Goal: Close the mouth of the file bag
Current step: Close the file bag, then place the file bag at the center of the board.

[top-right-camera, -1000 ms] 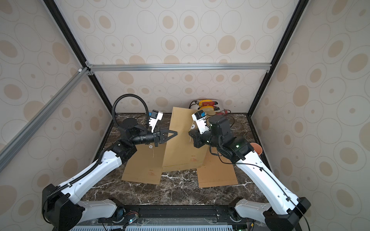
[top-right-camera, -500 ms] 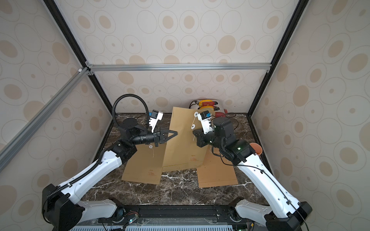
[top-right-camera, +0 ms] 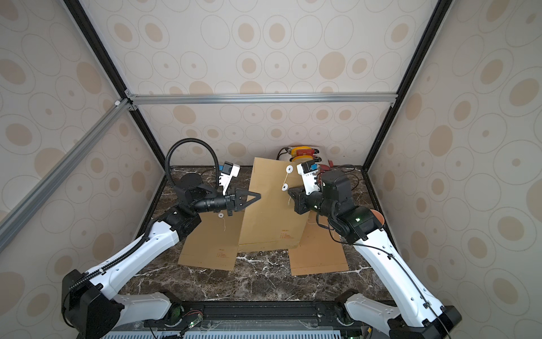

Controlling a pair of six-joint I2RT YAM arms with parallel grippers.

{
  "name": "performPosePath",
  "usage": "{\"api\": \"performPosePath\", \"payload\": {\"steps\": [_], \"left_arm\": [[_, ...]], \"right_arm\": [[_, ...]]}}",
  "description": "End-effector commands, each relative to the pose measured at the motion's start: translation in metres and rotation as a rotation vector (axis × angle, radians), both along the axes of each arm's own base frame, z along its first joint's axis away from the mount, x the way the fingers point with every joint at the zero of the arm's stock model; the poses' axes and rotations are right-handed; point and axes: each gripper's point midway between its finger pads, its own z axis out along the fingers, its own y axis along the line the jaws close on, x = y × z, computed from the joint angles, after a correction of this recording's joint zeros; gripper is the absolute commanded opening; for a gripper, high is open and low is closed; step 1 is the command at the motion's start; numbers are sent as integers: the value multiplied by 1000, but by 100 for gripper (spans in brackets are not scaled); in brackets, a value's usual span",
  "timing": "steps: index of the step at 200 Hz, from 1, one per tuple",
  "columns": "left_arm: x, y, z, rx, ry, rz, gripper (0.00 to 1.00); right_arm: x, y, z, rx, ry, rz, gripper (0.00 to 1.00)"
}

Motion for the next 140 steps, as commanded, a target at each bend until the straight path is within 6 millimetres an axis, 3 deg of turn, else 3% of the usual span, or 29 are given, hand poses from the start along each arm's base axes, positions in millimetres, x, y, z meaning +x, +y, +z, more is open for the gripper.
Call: {"api": "performPosePath", "payload": {"steps": [1,41,82,120,140], "left_arm": [[-7,2,21,-43,-63,-11,0],[-7,3,22,-43,-63,-10,0],[-6,4,21,-43,-62,2,0],[4,3,19,-68,-21,42,0],[9,-1,24,-132,30,29,0]], "right_arm": [[4,-13,-5,-32,12,-47,9],[1,-16,-1,-38,2,-49,21],[-2,-39,-12,-87,-9,-132,23],[-16,-56,-20,46,-19,-75,63],[-16,-65,-32,71,-39,-31,69]]}}
